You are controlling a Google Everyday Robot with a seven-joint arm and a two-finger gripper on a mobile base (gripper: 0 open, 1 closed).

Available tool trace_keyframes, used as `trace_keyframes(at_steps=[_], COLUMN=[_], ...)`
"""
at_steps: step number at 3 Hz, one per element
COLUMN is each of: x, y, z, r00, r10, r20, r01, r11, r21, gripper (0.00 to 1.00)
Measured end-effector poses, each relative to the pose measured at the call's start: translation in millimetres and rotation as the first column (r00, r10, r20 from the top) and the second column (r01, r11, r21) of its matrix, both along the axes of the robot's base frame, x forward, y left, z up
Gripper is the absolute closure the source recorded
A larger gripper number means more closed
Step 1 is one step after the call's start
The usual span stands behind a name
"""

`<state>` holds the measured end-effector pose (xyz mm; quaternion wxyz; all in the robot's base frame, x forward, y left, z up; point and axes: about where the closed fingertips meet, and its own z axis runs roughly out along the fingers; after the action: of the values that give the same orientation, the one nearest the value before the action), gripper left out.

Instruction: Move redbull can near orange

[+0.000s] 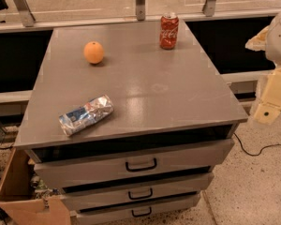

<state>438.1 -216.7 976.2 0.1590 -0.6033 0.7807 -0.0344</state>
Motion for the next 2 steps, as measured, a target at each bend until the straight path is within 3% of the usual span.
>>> trace_keyframes(at_steps=[1, 2], x=[0, 22], y=[0, 25], z=[0, -11], r00=[1.0000, 0.9983], r10=[0.001, 0.059], r20=[0.000, 0.003], r01=[-0.001, -0.059], r11=[1.000, 0.998], r21=[0.000, 0.023], gripper=[0.00, 0.00])
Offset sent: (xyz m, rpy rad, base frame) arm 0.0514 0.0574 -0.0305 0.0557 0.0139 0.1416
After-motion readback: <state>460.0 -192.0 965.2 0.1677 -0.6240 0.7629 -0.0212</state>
